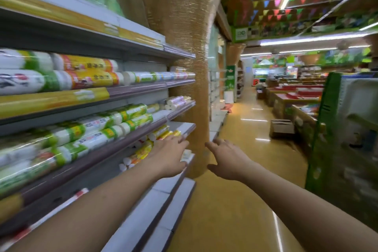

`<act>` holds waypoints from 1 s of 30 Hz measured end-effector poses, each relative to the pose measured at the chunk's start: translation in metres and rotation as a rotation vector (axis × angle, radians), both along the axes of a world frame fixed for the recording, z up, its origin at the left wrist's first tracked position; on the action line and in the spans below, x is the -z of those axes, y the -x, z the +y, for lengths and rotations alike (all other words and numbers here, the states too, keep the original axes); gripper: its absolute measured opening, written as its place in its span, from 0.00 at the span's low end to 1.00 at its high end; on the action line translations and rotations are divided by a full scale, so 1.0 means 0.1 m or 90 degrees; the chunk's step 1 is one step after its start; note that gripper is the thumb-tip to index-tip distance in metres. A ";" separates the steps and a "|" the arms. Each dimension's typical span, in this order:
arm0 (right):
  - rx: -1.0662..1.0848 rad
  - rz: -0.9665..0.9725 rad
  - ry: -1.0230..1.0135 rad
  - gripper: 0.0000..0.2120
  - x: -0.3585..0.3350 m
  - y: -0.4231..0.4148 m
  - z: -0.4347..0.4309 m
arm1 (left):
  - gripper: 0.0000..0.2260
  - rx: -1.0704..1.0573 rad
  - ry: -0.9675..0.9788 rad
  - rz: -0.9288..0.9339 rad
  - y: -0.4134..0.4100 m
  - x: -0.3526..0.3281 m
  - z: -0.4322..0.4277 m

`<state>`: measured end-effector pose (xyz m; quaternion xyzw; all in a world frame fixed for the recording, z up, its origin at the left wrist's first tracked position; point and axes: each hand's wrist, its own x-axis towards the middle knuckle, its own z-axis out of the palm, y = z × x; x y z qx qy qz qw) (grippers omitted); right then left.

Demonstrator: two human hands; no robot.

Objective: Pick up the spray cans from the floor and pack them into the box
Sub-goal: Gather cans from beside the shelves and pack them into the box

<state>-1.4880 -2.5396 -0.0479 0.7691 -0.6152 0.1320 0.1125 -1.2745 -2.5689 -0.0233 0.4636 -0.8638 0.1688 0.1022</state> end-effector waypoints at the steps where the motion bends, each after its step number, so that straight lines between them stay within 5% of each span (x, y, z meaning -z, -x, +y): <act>1: -0.036 0.000 -0.001 0.30 -0.02 -0.11 -0.02 | 0.22 -0.030 0.003 -0.013 -0.15 -0.02 0.10; 10: -0.371 0.009 -0.079 0.33 0.26 -1.59 0.07 | 0.23 -0.429 -0.080 0.003 -1.47 0.24 1.55; 17: -0.646 0.000 -0.149 0.32 0.78 -3.01 1.21 | 0.28 -0.736 -0.189 0.013 -2.30 0.66 3.45; 25: -0.856 0.103 -0.226 0.32 1.35 -4.10 2.75 | 0.30 -0.913 -0.241 0.129 -2.82 1.21 5.44; 30: -0.872 0.162 -0.291 0.33 1.93 -4.63 3.56 | 0.33 -0.965 -0.319 0.213 -3.24 1.89 6.34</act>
